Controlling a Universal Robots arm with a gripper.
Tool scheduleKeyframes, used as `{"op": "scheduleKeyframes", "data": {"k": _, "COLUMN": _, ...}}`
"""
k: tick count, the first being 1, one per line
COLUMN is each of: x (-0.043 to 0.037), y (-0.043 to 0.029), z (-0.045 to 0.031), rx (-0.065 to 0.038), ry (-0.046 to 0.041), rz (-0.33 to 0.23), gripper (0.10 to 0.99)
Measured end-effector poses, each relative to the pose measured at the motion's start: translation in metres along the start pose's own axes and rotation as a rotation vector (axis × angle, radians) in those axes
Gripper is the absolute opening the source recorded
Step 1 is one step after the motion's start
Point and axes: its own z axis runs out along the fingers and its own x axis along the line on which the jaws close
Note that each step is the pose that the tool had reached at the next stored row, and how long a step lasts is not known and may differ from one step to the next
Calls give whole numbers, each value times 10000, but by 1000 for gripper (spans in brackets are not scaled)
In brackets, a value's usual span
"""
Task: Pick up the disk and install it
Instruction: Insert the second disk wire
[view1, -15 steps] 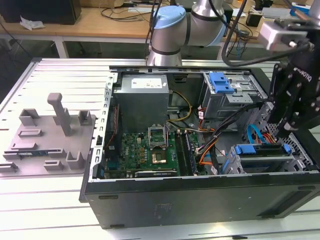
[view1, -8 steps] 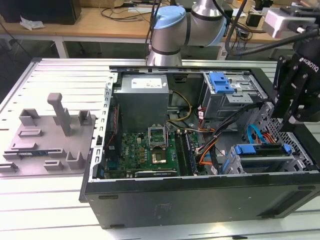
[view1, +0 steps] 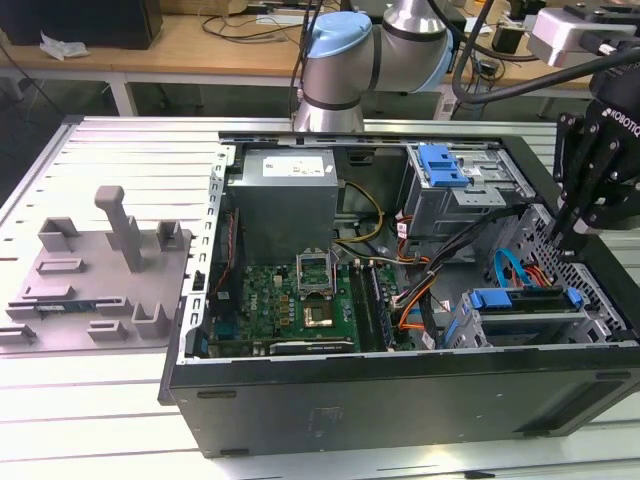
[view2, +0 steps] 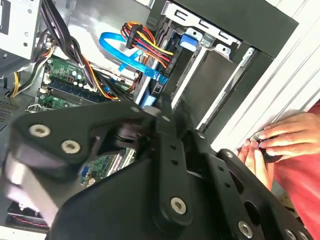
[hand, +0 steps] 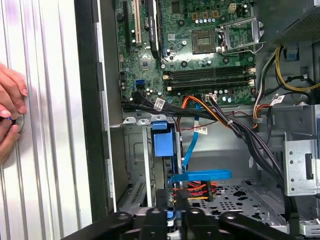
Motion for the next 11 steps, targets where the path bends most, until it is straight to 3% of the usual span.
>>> {"op": "scheduleKeyframes", "data": {"k": 2, "x": 0, "y": 0, "z": 1, "rx": 0, "ry": -2, "rz": 0, "gripper": 106}}
{"op": "scheduleKeyframes", "data": {"k": 11, "x": -2, "y": 0, "z": 1, "rx": 0, "ry": -1, "rz": -1, "gripper": 106}}
